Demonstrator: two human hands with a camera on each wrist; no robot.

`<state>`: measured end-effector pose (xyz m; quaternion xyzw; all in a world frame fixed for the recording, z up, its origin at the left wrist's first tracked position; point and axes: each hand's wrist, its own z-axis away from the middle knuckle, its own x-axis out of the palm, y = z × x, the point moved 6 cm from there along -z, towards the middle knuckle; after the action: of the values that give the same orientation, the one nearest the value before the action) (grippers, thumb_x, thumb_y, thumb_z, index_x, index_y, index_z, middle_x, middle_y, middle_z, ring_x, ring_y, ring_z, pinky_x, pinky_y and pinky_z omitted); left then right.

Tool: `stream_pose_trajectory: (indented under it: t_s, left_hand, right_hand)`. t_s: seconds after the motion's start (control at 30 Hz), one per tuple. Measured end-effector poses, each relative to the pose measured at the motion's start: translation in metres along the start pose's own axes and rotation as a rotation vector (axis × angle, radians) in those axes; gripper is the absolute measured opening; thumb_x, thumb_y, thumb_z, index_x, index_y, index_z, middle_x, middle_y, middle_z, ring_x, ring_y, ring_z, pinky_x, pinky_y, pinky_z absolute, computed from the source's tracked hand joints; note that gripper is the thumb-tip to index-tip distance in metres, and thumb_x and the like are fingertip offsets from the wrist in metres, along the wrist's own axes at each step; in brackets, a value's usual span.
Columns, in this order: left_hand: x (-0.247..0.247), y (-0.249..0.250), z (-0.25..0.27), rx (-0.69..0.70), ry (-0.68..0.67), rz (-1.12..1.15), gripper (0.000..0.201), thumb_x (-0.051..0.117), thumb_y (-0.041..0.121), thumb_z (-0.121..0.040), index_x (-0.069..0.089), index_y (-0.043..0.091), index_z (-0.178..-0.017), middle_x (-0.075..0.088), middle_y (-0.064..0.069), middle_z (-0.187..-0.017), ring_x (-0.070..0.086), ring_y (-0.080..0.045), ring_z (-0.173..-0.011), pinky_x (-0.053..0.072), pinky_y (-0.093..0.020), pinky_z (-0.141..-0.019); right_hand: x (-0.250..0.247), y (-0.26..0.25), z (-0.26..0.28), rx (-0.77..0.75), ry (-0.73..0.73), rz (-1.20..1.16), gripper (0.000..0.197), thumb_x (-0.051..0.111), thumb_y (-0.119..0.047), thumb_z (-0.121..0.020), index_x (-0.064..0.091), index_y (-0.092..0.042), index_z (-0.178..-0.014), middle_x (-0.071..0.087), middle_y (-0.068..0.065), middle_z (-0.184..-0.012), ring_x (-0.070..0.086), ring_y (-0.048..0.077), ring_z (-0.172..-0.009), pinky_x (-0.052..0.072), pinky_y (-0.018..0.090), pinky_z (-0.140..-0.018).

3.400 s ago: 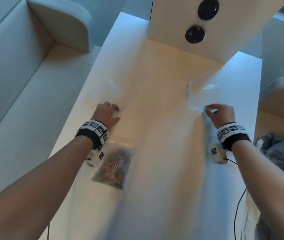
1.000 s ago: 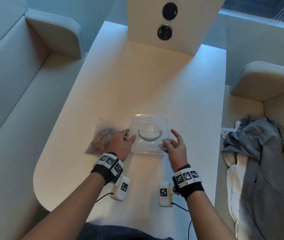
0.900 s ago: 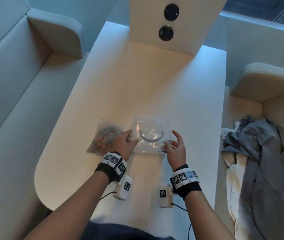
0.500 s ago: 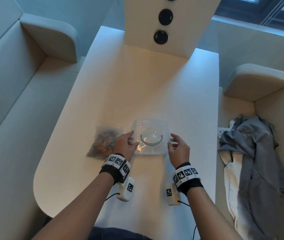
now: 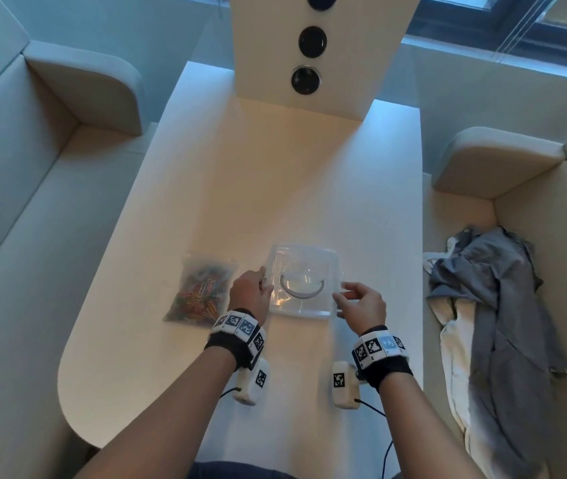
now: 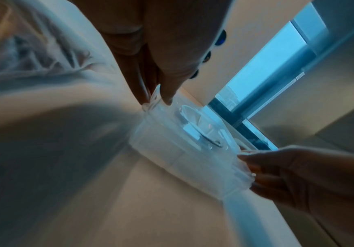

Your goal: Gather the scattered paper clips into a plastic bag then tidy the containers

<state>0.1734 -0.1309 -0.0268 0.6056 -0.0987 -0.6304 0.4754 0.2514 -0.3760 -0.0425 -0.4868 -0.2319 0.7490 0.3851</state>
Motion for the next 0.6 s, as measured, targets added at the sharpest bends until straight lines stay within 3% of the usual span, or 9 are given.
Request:
stream_pose_trajectory:
  t_s: [0.17, 0.33, 0.47, 0.6]
  left_hand:
    - [0.011, 0.016, 0.003, 0.117, -0.089, -0.190, 0.043, 0.053, 0.011, -0.095, 0.048, 0.002, -0.136, 0.060, -0.016, -0.116, 0.057, -0.031, -0.107, 0.043, -0.033, -0.090]
    - [0.011, 0.018, 0.004, 0.111, -0.102, -0.246, 0.041, 0.051, 0.011, -0.096, 0.048, 0.003, -0.137, 0.059, -0.016, -0.116, 0.057, -0.030, -0.106, 0.043, -0.032, -0.087]
    - [0.007, 0.019, 0.003, 0.088, -0.151, -0.314, 0.042, 0.051, 0.015, -0.096, 0.048, 0.005, -0.137, 0.060, -0.017, -0.118, 0.057, -0.033, -0.110, 0.043, -0.036, -0.090]
    - [-0.008, 0.020, 0.005, 0.036, -0.194, -0.280, 0.055, 0.052, 0.025, -0.096, 0.035, 0.012, -0.147, 0.050, -0.017, -0.132, 0.051, -0.034, -0.122, 0.040, -0.041, -0.102]
  right_hand:
    - [-0.006, -0.009, 0.013, -0.112, 0.134, 0.193, 0.029, 0.071, -0.027, -0.084, 0.071, -0.018, -0.112, 0.073, -0.006, -0.087, 0.069, 0.017, -0.083, 0.051, 0.032, -0.094]
    - [-0.004, -0.021, 0.021, -0.206, 0.171, 0.321, 0.027, 0.066, -0.022, -0.088, 0.071, -0.013, -0.113, 0.075, 0.003, -0.103, 0.071, 0.021, -0.089, 0.053, 0.032, -0.091]
    - [-0.004, -0.031, 0.023, -0.203, 0.123, 0.409, 0.027, 0.062, -0.020, -0.090, 0.071, -0.015, -0.115, 0.074, 0.006, -0.107, 0.068, 0.025, -0.099, 0.051, 0.030, -0.089]
    - [-0.022, -0.046, 0.014, -0.087, -0.088, 0.561, 0.036, 0.066, -0.031, -0.086, 0.066, -0.021, -0.121, 0.070, 0.003, -0.116, 0.064, 0.023, -0.109, 0.050, 0.033, -0.097]
